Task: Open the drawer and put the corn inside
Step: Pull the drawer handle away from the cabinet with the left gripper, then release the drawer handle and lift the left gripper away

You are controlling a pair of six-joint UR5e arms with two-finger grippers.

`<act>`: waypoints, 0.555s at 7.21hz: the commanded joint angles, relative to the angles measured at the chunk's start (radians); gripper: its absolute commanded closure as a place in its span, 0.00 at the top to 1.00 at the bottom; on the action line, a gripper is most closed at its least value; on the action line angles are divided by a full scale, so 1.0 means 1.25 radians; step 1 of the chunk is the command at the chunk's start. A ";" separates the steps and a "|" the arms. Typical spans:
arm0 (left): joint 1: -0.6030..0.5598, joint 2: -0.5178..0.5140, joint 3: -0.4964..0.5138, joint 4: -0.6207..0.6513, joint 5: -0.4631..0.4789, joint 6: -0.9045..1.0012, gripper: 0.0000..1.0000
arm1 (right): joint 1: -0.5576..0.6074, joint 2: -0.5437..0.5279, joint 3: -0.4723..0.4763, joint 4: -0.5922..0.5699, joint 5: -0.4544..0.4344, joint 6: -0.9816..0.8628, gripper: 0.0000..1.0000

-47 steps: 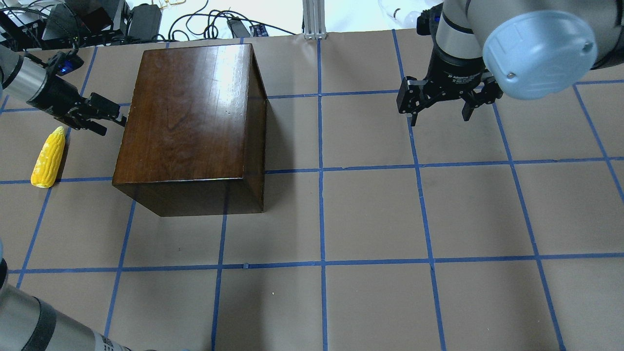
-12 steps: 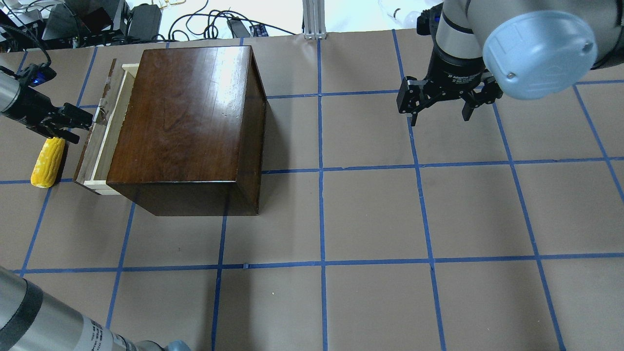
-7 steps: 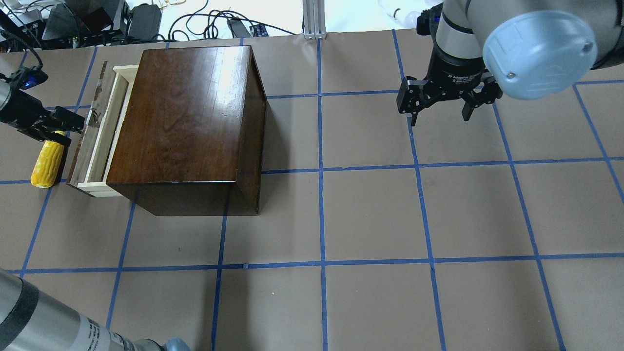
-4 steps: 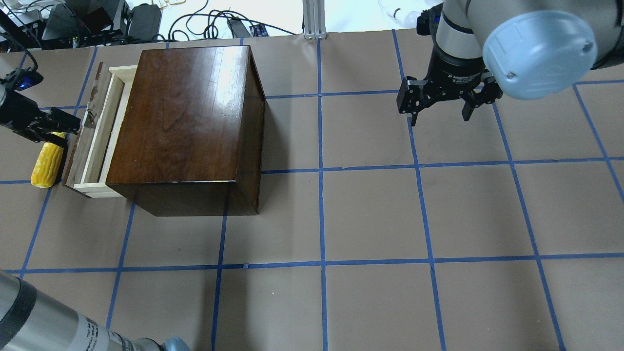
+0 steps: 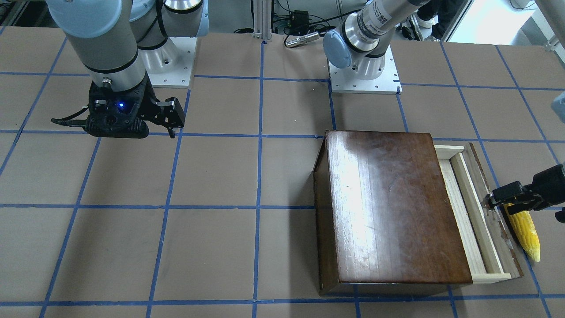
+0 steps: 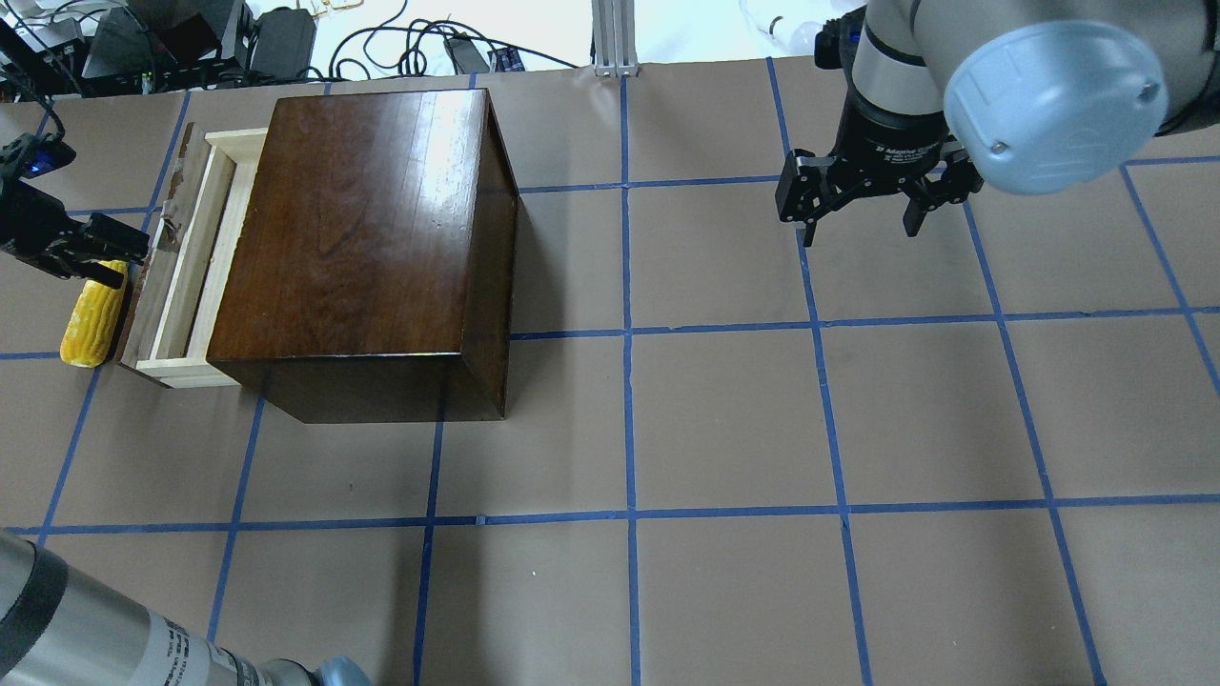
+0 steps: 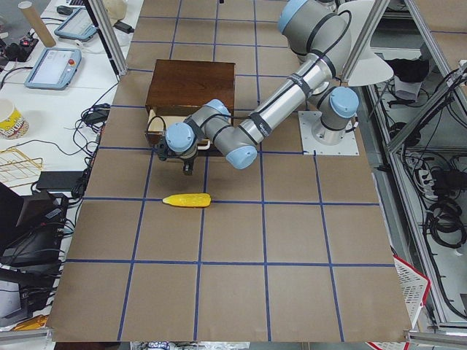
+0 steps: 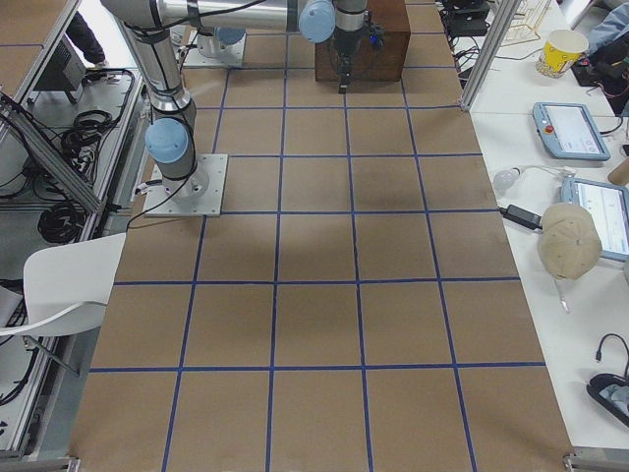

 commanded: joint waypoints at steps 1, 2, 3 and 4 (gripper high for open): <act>0.001 0.000 -0.001 0.005 0.002 0.002 1.00 | 0.000 0.000 0.000 0.000 0.000 0.000 1.00; 0.001 0.001 -0.001 0.005 0.012 0.002 1.00 | 0.000 0.000 0.000 -0.001 0.000 0.000 1.00; 0.001 0.001 0.000 0.005 0.012 0.002 1.00 | 0.000 0.000 0.000 0.000 0.000 0.000 1.00; 0.001 0.002 0.000 0.005 0.016 0.002 1.00 | 0.000 0.000 0.000 0.000 0.000 0.000 1.00</act>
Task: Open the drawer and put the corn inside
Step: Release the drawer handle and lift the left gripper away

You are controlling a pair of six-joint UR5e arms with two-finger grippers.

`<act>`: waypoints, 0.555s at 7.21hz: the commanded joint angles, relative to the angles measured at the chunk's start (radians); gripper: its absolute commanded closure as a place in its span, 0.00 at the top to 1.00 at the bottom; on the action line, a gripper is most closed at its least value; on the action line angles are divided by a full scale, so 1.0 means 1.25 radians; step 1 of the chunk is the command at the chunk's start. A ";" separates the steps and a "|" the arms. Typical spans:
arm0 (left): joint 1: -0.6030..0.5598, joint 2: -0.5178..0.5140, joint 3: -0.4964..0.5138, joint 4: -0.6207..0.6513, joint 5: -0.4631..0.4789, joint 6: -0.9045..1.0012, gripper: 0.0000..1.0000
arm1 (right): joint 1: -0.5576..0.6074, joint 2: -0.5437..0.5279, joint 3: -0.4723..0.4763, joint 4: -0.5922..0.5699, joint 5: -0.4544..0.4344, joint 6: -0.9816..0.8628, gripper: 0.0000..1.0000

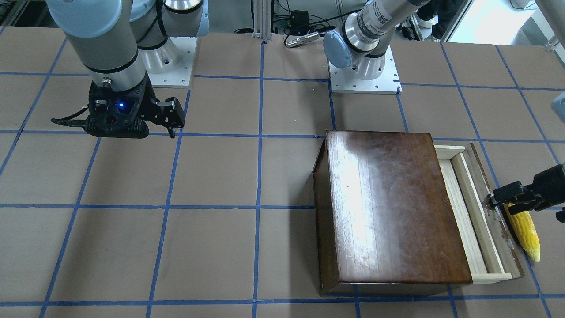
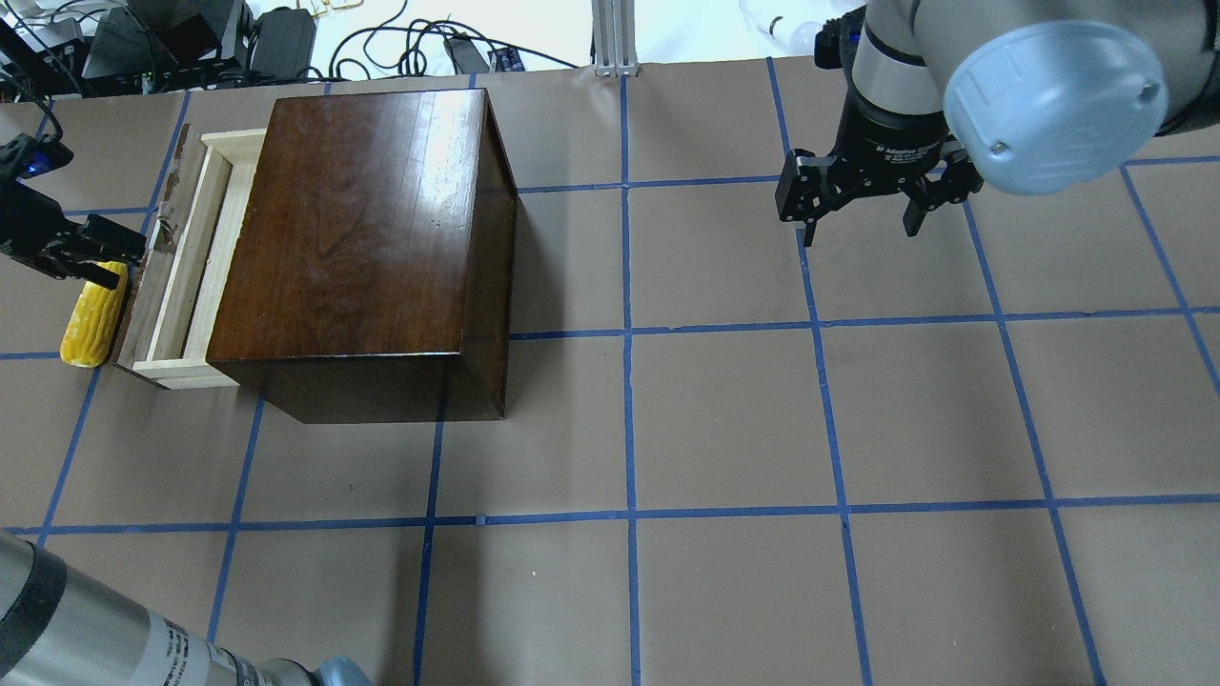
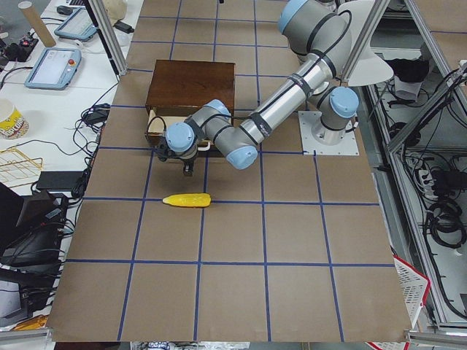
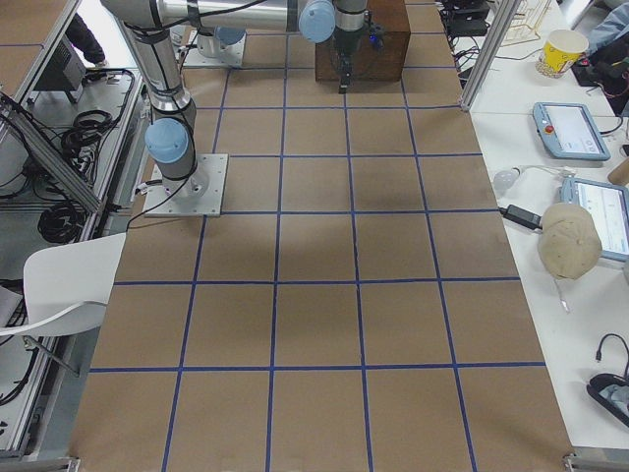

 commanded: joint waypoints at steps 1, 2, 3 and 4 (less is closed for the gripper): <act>0.000 0.001 0.001 0.000 0.004 0.000 1.00 | 0.000 0.000 0.000 0.000 0.000 0.000 1.00; 0.000 0.007 0.002 0.000 0.005 -0.001 1.00 | 0.000 0.000 0.000 0.000 0.000 0.000 1.00; 0.000 0.021 0.003 0.000 0.005 -0.002 1.00 | 0.000 0.000 0.000 0.000 0.000 0.000 1.00; 0.006 0.027 0.022 -0.002 0.010 -0.002 1.00 | 0.000 0.000 0.000 -0.001 0.000 0.000 1.00</act>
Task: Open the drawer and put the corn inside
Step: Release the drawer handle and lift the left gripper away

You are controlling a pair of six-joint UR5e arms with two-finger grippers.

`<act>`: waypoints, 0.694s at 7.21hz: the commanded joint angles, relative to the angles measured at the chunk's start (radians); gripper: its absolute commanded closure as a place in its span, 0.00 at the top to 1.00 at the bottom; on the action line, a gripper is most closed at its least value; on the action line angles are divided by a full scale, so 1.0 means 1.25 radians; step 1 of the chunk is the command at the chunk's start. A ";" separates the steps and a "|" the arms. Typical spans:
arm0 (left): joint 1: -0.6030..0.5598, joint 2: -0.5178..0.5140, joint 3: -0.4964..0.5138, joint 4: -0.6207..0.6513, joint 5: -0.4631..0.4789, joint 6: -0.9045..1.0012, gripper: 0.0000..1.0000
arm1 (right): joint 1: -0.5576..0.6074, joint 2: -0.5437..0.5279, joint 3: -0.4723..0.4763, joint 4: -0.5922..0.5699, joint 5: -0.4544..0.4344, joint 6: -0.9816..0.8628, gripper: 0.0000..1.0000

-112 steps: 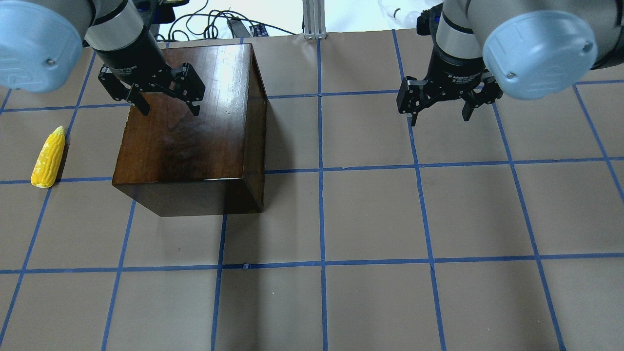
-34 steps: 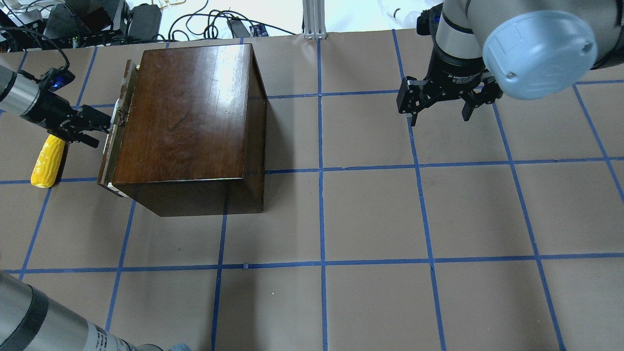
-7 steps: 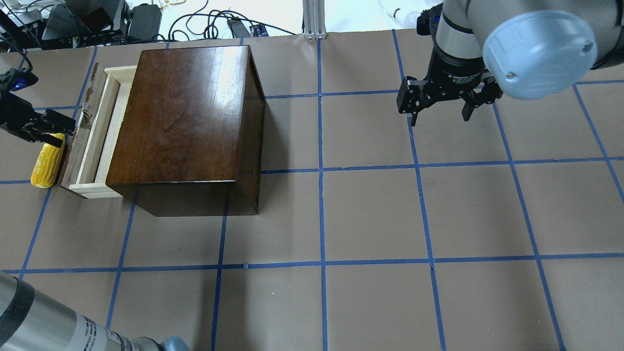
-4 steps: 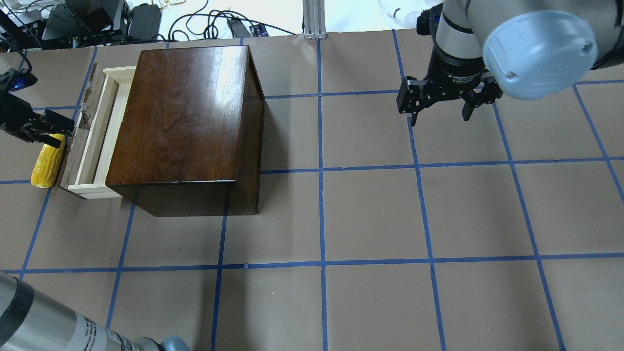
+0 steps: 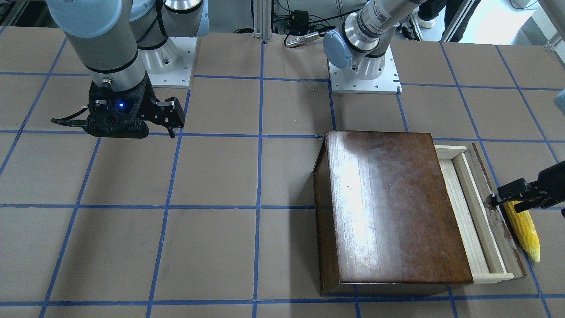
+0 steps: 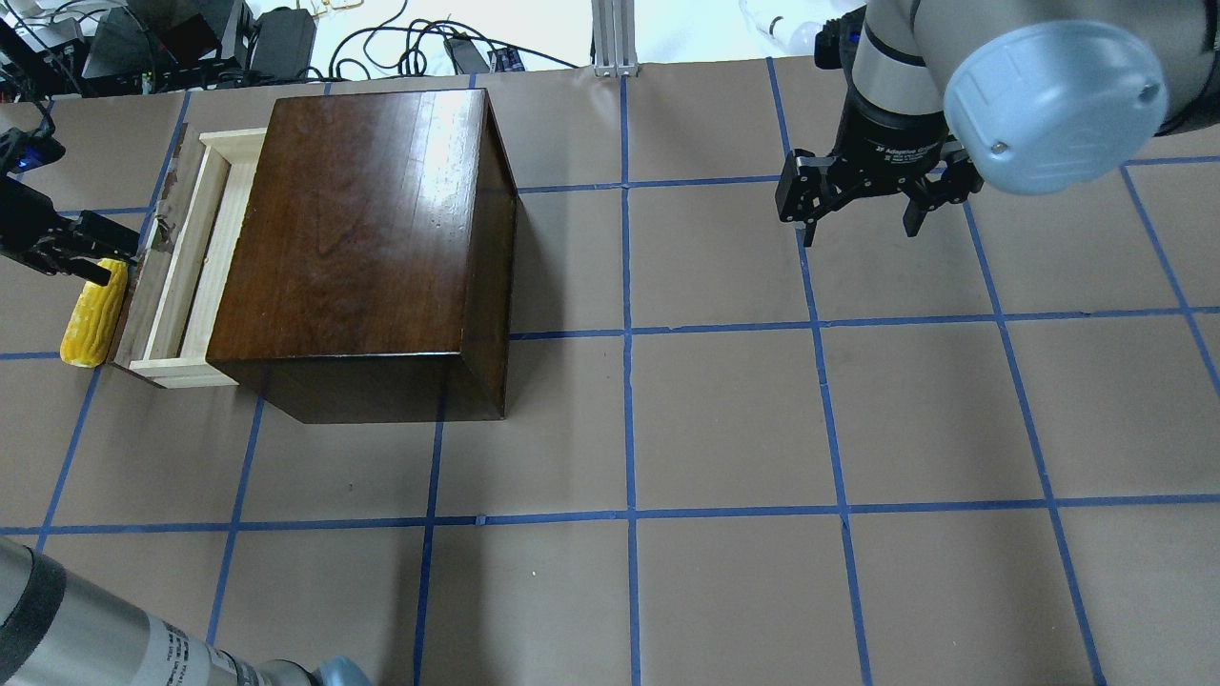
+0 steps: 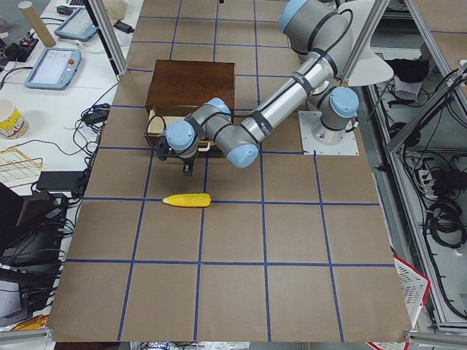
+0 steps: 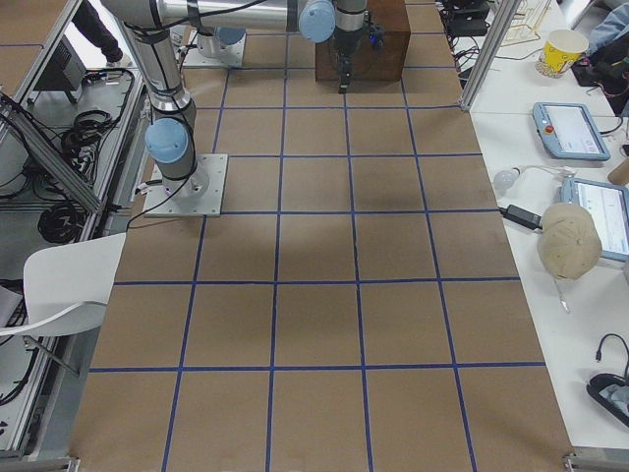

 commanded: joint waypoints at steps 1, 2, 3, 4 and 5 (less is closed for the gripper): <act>0.025 0.004 0.054 -0.012 0.019 0.001 1.00 | 0.000 0.000 0.000 0.000 -0.001 0.000 1.00; 0.030 -0.002 0.082 -0.013 0.032 0.001 1.00 | 0.000 0.000 0.000 0.000 -0.001 0.000 1.00; 0.033 -0.012 0.094 0.000 0.084 0.002 1.00 | 0.000 0.000 0.000 0.000 -0.001 0.000 1.00; 0.036 -0.021 0.086 0.038 0.095 -0.002 1.00 | 0.000 0.000 0.000 0.000 -0.001 0.000 1.00; 0.035 -0.043 0.073 0.094 0.151 -0.018 1.00 | 0.000 0.000 0.000 -0.001 -0.001 0.000 1.00</act>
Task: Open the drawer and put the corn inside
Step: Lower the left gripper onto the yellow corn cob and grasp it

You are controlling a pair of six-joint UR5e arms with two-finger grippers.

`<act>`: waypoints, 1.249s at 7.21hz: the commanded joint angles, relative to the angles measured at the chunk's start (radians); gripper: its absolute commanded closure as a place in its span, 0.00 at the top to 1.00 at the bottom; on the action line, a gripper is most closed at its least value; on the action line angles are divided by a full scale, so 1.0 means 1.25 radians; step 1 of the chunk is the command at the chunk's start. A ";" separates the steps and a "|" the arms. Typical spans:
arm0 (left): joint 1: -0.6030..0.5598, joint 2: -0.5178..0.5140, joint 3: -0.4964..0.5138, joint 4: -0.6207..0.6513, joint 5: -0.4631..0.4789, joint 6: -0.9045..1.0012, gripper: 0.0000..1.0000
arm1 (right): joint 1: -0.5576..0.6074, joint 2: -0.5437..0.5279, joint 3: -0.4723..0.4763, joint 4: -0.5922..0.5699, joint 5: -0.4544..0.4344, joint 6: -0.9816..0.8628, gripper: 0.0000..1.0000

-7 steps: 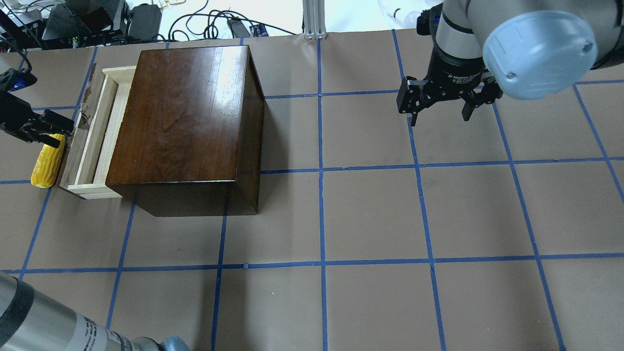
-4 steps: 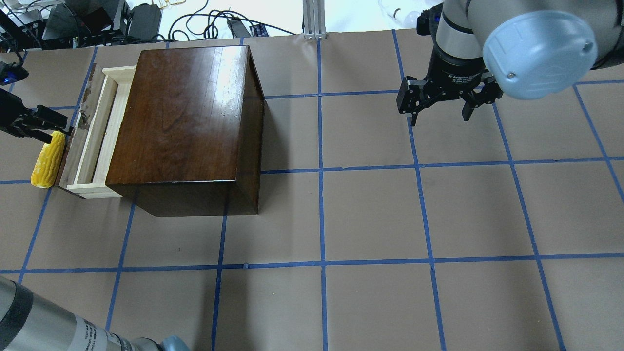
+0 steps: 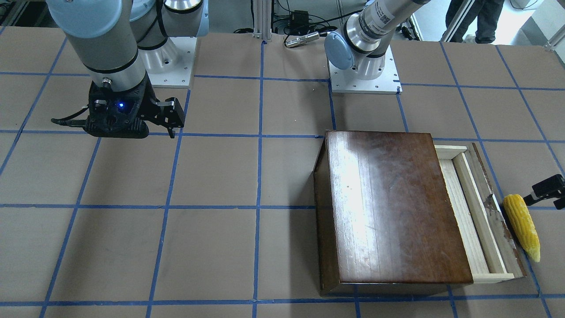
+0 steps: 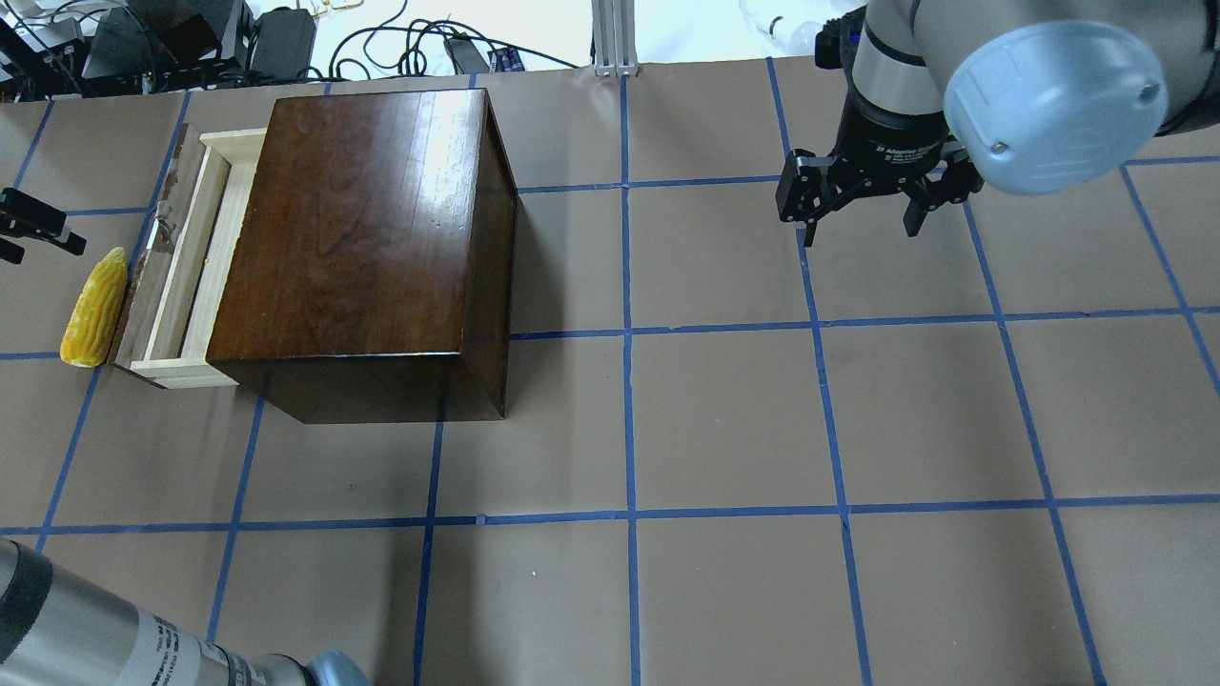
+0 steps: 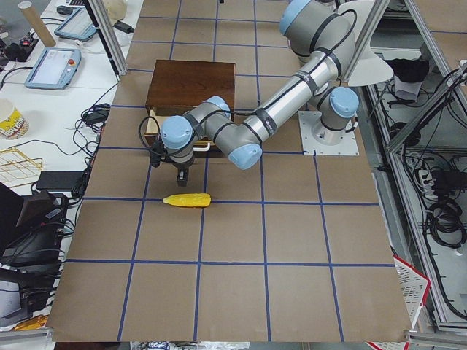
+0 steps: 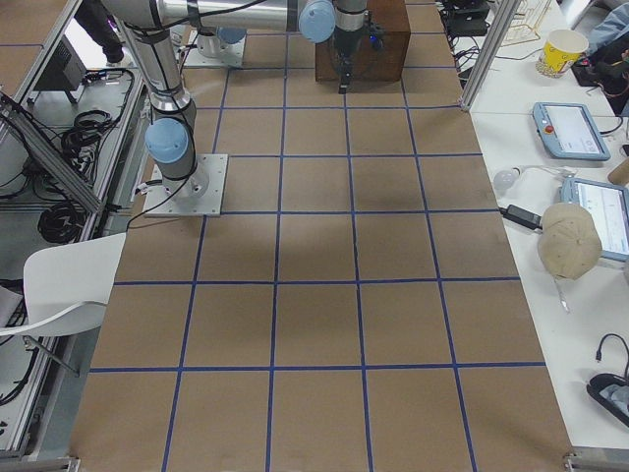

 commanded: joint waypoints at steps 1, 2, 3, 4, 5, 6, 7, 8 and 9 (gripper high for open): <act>0.001 -0.046 -0.015 0.095 0.090 -0.082 1.00 | 0.000 0.000 0.000 -0.001 0.001 0.000 1.00; 0.001 -0.071 -0.017 0.139 0.093 -0.089 1.00 | 0.000 0.000 0.000 0.000 0.000 0.000 1.00; 0.001 -0.096 -0.017 0.147 0.092 -0.089 1.00 | 0.000 0.000 0.000 0.000 0.001 0.000 1.00; 0.001 -0.117 -0.015 0.148 0.092 -0.095 1.00 | 0.000 0.000 0.000 0.000 0.001 0.000 1.00; 0.001 -0.128 -0.015 0.161 0.090 -0.094 1.00 | 0.000 0.000 0.000 0.000 0.001 0.000 1.00; 0.001 -0.138 -0.015 0.167 0.087 -0.092 1.00 | 0.000 0.000 0.000 0.000 0.000 0.000 1.00; 0.000 -0.148 -0.015 0.167 0.085 -0.095 1.00 | 0.000 0.000 0.000 0.000 0.001 0.000 1.00; -0.005 -0.154 -0.015 0.166 0.082 -0.107 1.00 | 0.000 0.000 0.000 -0.001 0.001 0.000 1.00; -0.005 -0.156 -0.015 0.166 0.082 -0.114 1.00 | 0.000 0.000 0.000 0.000 0.001 0.000 1.00</act>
